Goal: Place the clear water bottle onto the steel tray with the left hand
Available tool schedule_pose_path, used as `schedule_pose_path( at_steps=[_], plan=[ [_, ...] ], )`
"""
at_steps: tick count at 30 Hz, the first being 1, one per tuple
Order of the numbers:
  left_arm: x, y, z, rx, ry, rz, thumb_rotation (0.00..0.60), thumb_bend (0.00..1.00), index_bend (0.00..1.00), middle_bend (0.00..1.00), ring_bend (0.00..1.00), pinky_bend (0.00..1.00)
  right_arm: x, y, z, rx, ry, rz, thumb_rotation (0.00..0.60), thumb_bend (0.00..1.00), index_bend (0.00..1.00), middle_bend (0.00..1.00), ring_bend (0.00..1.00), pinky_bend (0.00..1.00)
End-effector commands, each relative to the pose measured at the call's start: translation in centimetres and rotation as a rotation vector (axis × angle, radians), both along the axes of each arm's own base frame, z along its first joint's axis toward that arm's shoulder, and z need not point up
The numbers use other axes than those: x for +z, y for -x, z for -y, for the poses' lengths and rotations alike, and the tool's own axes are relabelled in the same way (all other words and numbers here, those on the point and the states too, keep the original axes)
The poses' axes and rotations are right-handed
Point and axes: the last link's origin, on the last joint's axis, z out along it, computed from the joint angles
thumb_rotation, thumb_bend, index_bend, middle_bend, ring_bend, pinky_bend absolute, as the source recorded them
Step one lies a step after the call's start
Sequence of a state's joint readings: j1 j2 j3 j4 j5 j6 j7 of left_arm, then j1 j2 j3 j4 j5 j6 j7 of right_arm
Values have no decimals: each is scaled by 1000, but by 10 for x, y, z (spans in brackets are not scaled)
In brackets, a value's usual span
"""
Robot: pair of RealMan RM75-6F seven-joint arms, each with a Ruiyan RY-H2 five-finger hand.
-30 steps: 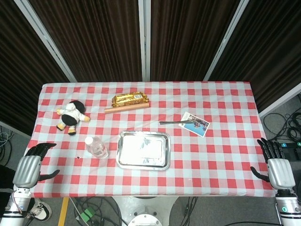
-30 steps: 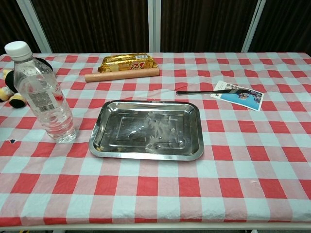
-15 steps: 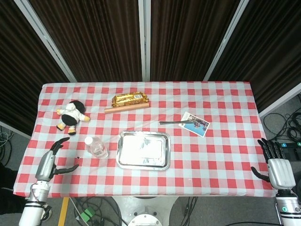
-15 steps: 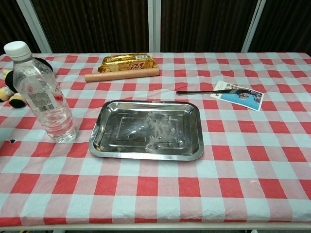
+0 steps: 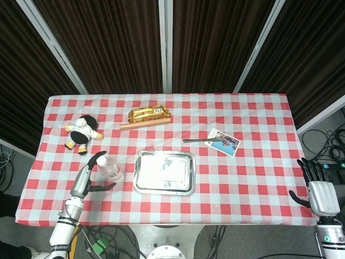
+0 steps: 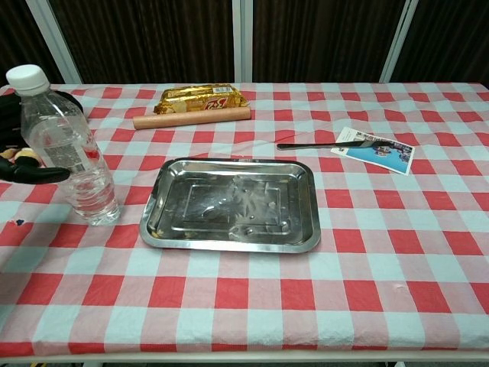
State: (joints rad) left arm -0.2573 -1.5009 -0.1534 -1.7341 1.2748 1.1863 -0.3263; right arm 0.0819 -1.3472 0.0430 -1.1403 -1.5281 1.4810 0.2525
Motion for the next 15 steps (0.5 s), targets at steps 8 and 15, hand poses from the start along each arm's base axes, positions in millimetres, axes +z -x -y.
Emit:
schedule_pose_path(
  at_steps=[8,15],
  plan=[
    [-15,-14,-14,-23,7,49,600,0,215,265,136,192,2,0,1,0,4,7,600,148,67,54,0,0],
    [-23,-21,-26,-1,-54,62,600,1,320,371,204,236,3,1,1,-5,6,10,600,148,67,54,0,0]
  ],
)
